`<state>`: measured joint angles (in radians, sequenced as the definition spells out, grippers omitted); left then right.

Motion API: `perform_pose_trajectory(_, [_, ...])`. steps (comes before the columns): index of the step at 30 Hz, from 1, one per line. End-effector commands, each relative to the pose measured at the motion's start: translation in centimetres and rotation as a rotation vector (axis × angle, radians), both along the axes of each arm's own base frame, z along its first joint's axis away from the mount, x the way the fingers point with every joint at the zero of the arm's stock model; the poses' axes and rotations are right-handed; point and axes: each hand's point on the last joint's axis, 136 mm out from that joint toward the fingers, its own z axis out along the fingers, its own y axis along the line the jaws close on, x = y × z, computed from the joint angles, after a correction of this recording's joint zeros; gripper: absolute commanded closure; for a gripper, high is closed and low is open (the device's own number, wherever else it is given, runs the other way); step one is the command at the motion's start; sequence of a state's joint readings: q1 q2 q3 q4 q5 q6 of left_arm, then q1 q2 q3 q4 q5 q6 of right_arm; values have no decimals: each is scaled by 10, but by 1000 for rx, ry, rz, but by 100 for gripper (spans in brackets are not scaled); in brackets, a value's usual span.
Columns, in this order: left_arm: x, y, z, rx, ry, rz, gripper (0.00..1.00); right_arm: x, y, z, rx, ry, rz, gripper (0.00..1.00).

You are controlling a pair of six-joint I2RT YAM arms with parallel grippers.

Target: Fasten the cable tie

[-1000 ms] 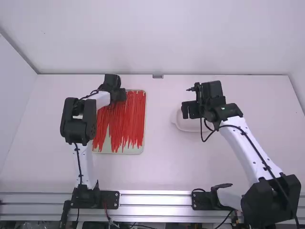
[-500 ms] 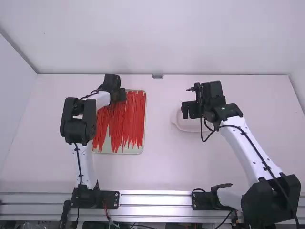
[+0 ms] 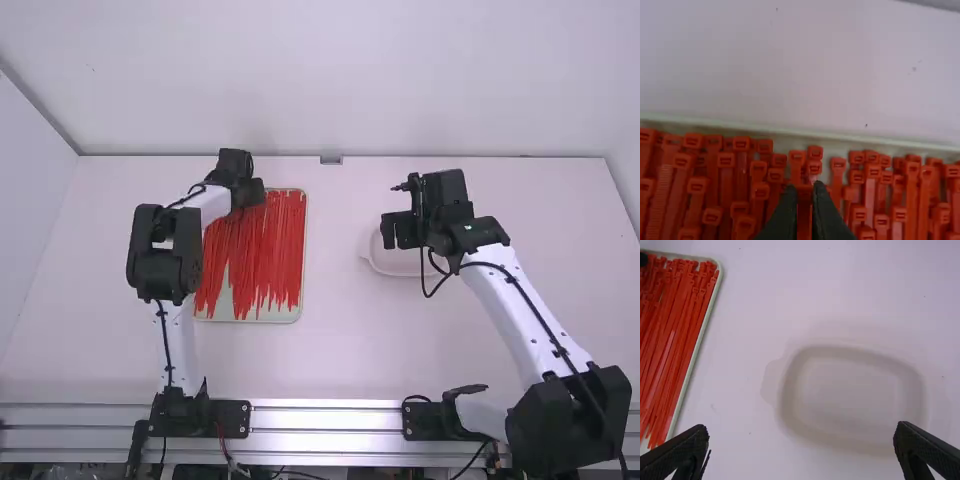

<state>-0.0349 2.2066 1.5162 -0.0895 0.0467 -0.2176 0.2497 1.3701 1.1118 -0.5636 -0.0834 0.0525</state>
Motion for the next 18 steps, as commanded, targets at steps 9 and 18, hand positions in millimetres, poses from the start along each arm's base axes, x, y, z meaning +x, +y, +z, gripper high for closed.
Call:
perform_pose_trajectory(9, [4,1,97,42,-95,26,98,7,1,12,6,-31,-1,1])
perform_pose_trajectory(18, [-46,-4,162,82,-161,27,99,8,6,14,9,-42,10,1])
